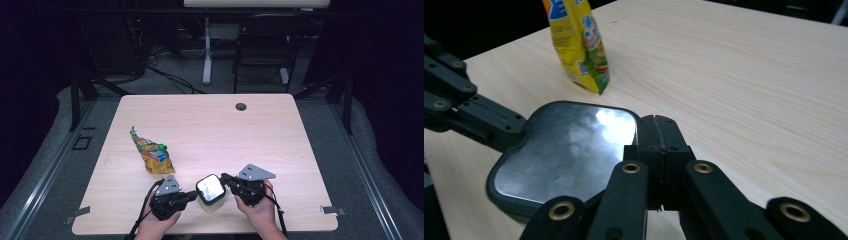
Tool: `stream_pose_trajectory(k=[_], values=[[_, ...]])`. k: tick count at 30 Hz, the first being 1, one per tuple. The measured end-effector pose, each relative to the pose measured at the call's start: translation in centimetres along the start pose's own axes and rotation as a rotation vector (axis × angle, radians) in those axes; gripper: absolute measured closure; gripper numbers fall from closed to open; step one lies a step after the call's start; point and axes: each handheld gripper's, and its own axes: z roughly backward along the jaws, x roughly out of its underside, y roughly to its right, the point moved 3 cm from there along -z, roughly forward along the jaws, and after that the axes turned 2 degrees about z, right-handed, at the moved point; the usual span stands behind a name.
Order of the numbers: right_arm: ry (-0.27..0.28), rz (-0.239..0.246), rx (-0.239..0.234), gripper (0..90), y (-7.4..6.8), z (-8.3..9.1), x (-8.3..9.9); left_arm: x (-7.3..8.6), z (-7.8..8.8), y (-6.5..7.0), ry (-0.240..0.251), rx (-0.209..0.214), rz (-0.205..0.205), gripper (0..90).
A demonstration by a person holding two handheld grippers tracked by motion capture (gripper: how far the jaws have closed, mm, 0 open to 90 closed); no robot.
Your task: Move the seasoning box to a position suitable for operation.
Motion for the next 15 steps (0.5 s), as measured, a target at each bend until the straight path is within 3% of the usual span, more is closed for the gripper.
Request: stream_pose_trajectory(k=[3, 15], values=[[-0.012, 0.017, 0.001, 90.0, -0.31, -0.08, 0.01, -0.16, -0.04, 0.11, 0.001, -0.009, -0.006, 90.0], [-0.008, 0.0, -0.003, 89.4, -0.19, -0.1, -0.01, -0.77, 0.17, 0.16, 0.02, -0.004, -0.005, 89.9]])
